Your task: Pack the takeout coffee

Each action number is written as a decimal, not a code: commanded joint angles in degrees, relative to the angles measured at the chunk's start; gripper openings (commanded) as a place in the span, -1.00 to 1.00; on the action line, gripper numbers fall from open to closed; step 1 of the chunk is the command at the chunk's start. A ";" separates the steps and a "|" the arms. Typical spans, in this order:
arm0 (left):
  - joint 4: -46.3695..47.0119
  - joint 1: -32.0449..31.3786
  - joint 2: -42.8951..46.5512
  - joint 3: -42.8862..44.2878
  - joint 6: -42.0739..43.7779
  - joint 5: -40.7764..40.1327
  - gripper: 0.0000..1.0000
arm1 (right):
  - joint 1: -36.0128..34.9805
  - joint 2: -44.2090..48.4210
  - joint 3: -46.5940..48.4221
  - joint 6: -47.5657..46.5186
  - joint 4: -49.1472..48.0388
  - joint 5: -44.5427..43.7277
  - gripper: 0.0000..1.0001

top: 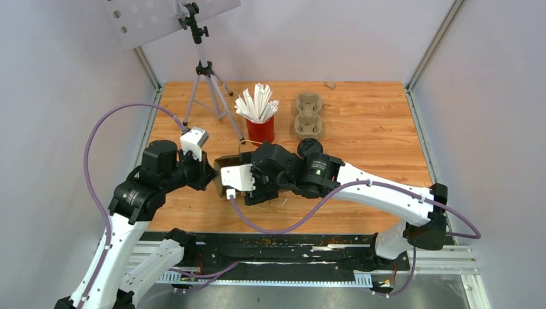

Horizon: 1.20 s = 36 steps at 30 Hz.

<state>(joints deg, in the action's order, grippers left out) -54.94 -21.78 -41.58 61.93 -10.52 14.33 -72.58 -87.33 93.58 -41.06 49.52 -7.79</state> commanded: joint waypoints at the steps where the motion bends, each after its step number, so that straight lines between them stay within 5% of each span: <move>1: 3.75 0.07 0.04 -0.82 1.73 0.75 -1.00 | 1.38 0.41 -2.78 -4.77 -4.30 -0.15 0.21; 14: 4.61 0.06 0.97 -2.23 2.13 2.98 -1.00 | 1.87 0.16 -10.43 -13.77 -8.09 -5.11 0.17; 26: 5.02 -0.02 1.20 -2.80 2.62 4.88 -1.00 | 1.83 -2.65 -6.94 -12.65 -1.06 -8.77 0.19; 36: 4.86 -0.08 1.40 -3.17 1.64 5.62 -1.00 | 4.02 -4.61 -11.36 -12.98 -7.57 -9.71 0.19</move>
<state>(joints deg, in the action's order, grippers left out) -51.96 -21.78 -40.71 59.16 -9.47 18.72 -69.87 -91.53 83.90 -53.47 46.54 -16.40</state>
